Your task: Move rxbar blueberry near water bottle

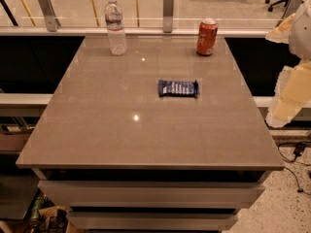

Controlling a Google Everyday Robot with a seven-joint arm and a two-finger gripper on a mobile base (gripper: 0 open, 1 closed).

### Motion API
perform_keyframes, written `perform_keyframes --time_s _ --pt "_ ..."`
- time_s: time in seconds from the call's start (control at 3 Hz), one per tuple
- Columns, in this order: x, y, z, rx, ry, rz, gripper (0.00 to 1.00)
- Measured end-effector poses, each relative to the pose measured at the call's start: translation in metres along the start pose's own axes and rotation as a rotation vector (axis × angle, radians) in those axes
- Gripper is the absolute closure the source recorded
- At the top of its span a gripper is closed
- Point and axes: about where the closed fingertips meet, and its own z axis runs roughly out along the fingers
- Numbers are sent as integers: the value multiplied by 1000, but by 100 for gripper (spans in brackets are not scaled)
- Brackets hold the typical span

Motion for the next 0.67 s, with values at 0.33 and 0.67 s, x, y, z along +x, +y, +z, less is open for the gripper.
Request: perform_keyframes --time_s 0.33,0.67 --pt "0 0 0 2 -1 0 0" --pt "-1 -15 -6 25 -30 -8 0"
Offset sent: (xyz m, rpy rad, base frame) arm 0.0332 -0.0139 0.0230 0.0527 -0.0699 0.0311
